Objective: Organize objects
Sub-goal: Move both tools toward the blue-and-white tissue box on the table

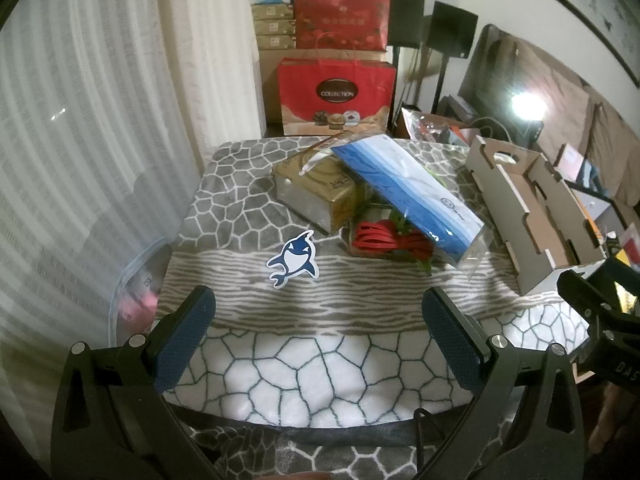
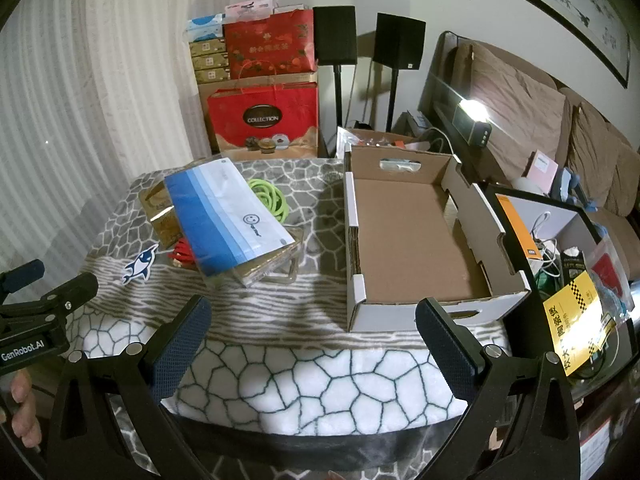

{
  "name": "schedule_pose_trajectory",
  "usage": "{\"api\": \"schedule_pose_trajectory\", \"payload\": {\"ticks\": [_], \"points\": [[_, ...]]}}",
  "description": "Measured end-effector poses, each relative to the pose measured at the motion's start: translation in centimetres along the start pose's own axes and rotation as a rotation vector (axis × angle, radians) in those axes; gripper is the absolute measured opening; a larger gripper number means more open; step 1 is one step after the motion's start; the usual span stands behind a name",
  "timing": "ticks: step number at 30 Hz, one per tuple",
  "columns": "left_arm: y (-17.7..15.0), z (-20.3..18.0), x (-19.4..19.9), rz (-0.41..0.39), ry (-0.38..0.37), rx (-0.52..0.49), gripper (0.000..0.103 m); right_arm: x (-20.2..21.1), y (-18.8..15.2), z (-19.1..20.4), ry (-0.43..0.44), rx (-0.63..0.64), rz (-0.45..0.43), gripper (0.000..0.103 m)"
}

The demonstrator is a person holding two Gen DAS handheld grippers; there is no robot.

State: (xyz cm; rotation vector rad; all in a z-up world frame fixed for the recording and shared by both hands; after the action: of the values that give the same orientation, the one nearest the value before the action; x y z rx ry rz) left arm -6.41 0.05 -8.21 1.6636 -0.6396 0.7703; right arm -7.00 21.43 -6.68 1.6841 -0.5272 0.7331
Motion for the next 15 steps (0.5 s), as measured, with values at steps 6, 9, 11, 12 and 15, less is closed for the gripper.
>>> {"api": "schedule_pose_trajectory", "payload": {"ticks": [6, 9, 11, 12, 15], "points": [[-0.13, -0.12, 0.02, -0.001, 0.002, -0.002, 0.103, 0.00, 0.00, -0.01, 0.000, 0.001, 0.001, 0.103], [-0.18, -0.15, -0.06, 0.000, 0.001, -0.001, 0.103, -0.03, 0.01, 0.02, 0.001, 0.000, 0.000, 0.103], [-0.16, -0.14, -0.05, -0.001, 0.002, -0.002, 0.103, -0.01, 0.01, 0.02, 0.000, 0.001, 0.000, 0.103], [-0.24, -0.17, -0.05, 0.000, 0.002, -0.003, 0.103, -0.02, 0.02, 0.02, 0.000, 0.001, 0.000, 0.103], [-0.31, -0.17, -0.15, 0.001, 0.002, -0.004, 0.103, -0.05, 0.02, 0.03, 0.000, 0.001, 0.000, 0.103]]}}
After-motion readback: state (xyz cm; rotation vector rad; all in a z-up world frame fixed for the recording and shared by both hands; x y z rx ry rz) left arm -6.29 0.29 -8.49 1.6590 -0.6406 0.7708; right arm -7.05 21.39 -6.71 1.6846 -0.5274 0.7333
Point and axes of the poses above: each gripper's, at about its wrist camera, not at the fingertips, and x roughly against the way its jaws point, z to its left, y to its top, the point moved 10 cm from there along -x, roughly the way its jaws point, and after that the axes turned 11 degrees about x, right-handed, at the moved point
